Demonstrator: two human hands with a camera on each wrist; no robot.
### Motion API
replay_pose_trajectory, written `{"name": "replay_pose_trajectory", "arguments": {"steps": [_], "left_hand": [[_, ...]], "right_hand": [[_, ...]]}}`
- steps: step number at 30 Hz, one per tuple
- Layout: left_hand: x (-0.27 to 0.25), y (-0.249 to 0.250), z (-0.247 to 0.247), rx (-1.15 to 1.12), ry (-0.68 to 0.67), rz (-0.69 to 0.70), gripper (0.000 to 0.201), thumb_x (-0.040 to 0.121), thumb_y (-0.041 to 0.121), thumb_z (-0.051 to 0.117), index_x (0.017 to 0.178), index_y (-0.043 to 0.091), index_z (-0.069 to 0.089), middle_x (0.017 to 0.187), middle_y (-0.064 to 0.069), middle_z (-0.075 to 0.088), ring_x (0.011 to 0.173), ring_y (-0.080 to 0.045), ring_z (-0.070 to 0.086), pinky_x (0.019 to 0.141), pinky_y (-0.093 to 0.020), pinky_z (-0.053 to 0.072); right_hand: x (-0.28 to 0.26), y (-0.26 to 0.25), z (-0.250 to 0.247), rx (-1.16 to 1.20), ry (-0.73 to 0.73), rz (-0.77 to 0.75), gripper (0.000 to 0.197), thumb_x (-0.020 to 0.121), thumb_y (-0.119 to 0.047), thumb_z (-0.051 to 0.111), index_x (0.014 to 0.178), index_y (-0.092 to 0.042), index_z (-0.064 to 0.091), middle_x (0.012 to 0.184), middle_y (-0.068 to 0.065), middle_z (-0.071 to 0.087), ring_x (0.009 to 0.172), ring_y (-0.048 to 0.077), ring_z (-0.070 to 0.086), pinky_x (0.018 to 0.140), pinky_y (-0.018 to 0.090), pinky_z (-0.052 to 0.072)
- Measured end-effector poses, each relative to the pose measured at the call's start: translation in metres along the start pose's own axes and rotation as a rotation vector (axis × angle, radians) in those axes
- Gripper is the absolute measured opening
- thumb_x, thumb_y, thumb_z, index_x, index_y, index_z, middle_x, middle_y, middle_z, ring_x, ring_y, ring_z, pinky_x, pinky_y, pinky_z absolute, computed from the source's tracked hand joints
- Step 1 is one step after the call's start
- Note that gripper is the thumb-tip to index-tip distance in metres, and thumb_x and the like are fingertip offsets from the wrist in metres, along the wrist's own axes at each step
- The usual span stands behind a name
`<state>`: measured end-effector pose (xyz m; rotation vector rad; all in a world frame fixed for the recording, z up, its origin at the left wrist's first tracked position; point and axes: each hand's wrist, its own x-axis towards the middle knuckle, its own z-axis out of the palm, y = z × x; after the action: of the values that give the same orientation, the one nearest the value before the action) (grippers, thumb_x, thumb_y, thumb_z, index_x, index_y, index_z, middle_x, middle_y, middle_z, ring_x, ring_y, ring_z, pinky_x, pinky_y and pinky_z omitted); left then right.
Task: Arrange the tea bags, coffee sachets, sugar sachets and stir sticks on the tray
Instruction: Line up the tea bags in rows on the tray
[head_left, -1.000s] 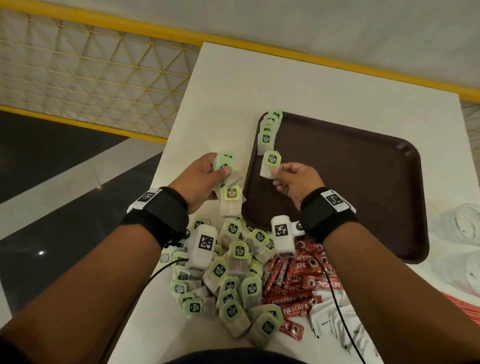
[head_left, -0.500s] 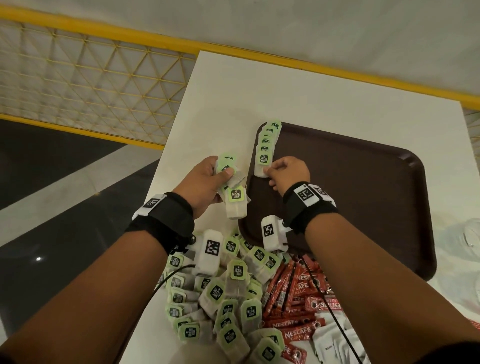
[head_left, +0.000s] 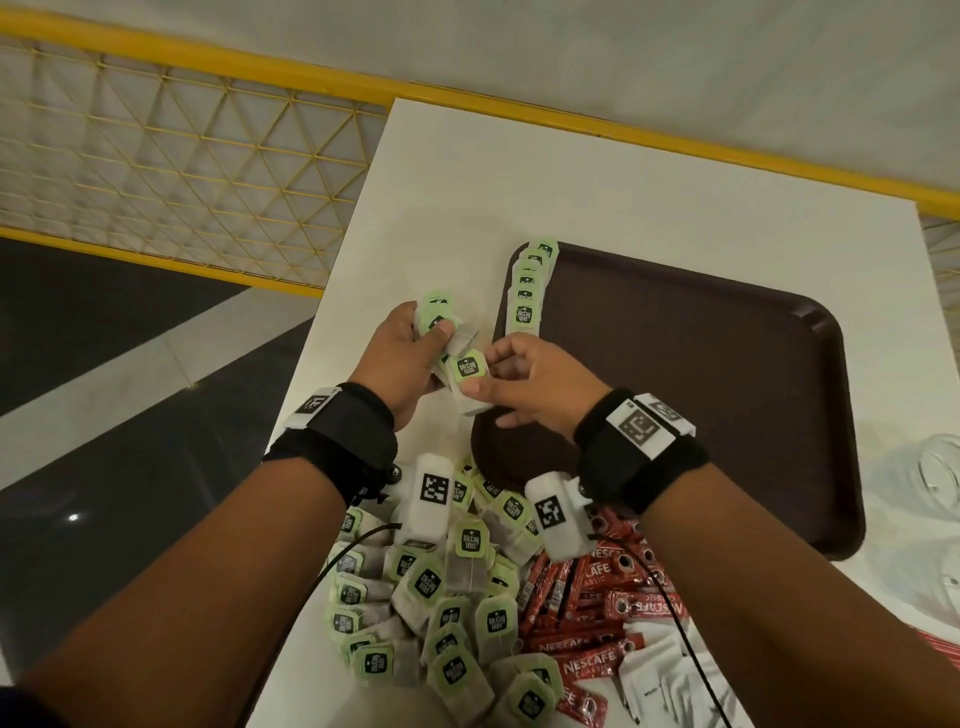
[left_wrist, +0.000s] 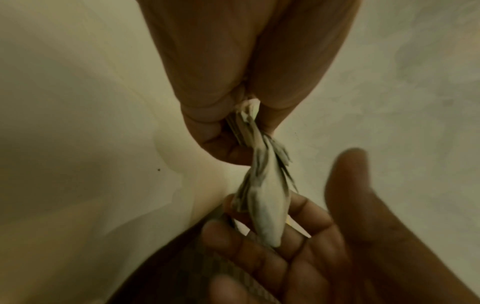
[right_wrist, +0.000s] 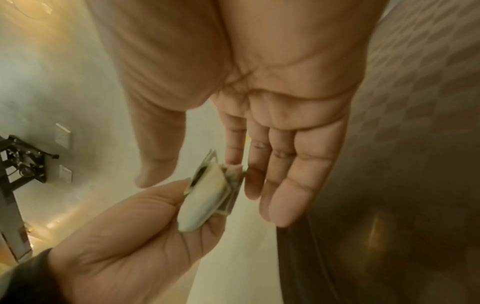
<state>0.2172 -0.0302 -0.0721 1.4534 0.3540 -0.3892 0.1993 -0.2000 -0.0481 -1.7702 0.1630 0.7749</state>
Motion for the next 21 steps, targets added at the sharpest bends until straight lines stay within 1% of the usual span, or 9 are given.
{"name": "replay_pose_trajectory", "arguments": {"steps": [1,2,3,5,8,11,14,18,21], "left_hand": [[0.0,0.001,0.001,-0.003,0.005,0.004,0.02,0.102,0.015,0.05,0.119,0.004,0.05,0.107,-0.015,0.065,0.093,-0.029,0.067,0.076,-0.044,0.059],[-0.001,0.001,0.002,-0.009,0.009,0.007,0.023,0.102,0.015,0.05,0.121,0.002,0.049,0.111,-0.018,0.064,0.096,-0.032,0.067,0.079,-0.046,0.059],[-0.001,0.002,0.002,-0.015,0.015,0.009,0.024,0.102,0.015,0.05,0.121,0.001,0.048,0.115,-0.02,0.063,0.099,-0.034,0.067,0.08,-0.048,0.059],[-0.001,0.003,0.002,-0.013,0.03,0.01,0.024,0.102,0.015,0.05,0.121,0.001,0.048,0.117,-0.021,0.062,0.101,-0.037,0.066,0.079,-0.048,0.059],[0.0,0.002,0.001,-0.015,0.051,0.007,0.022,0.102,0.015,0.049,0.12,0.003,0.048,0.116,-0.019,0.063,0.098,-0.033,0.067,0.075,-0.043,0.06],[0.001,0.0,0.001,-0.03,0.07,0.002,0.024,0.102,0.015,0.049,0.122,0.002,0.048,0.114,-0.017,0.063,0.095,-0.029,0.068,0.07,-0.038,0.06],[0.001,-0.002,0.003,-0.033,0.093,-0.006,0.022,0.102,0.014,0.049,0.12,0.002,0.048,0.111,-0.016,0.063,0.096,-0.03,0.068,0.069,-0.036,0.06],[0.003,-0.003,0.003,-0.053,0.118,-0.019,0.02,0.102,0.015,0.049,0.119,0.005,0.048,0.111,-0.014,0.062,0.095,-0.027,0.067,0.072,-0.037,0.059],[0.005,-0.002,0.001,-0.059,0.125,-0.018,0.021,0.102,0.015,0.049,0.121,0.005,0.048,0.108,-0.011,0.062,0.092,-0.023,0.066,0.071,-0.035,0.058]], "right_hand": [[0.001,0.001,0.003,0.051,0.023,-0.003,0.042,0.079,-0.021,0.079,0.112,-0.01,0.055,0.108,0.011,0.069,0.094,0.023,0.07,0.077,0.043,0.06],[0.002,0.002,0.005,0.095,0.058,-0.007,0.041,0.079,-0.015,0.079,0.111,-0.008,0.054,0.108,0.016,0.068,0.09,0.025,0.07,0.076,0.044,0.061],[0.003,0.003,0.005,0.127,0.097,-0.011,0.039,0.079,-0.01,0.079,0.109,-0.006,0.053,0.107,0.021,0.067,0.084,0.027,0.07,0.071,0.042,0.06],[0.004,0.006,0.005,0.169,0.147,-0.025,0.035,0.079,-0.005,0.078,0.103,-0.004,0.054,0.106,0.03,0.065,0.077,0.029,0.069,0.063,0.036,0.06],[0.004,0.01,0.002,0.218,0.152,-0.041,0.03,0.078,-0.002,0.078,0.095,-0.004,0.054,0.101,0.035,0.065,0.072,0.03,0.069,0.057,0.03,0.058],[0.003,0.013,-0.001,0.255,0.152,-0.041,0.029,0.079,0.0,0.076,0.098,0.0,0.055,0.098,0.033,0.067,0.065,0.024,0.07,0.053,0.025,0.056],[0.0,0.015,-0.006,0.269,0.161,-0.038,0.026,0.082,-0.001,0.073,0.103,0.006,0.059,0.098,0.027,0.07,0.067,0.019,0.071,0.056,0.022,0.057],[0.0,0.018,-0.012,0.302,0.154,-0.027,0.013,0.084,-0.001,0.071,0.094,0.0,0.062,0.093,0.018,0.072,0.067,0.016,0.071,0.058,0.022,0.058],[0.002,0.022,-0.017,0.339,0.176,-0.023,0.012,0.084,-0.001,0.071,0.089,-0.004,0.061,0.091,0.015,0.071,0.068,0.017,0.07,0.058,0.022,0.057]]}}
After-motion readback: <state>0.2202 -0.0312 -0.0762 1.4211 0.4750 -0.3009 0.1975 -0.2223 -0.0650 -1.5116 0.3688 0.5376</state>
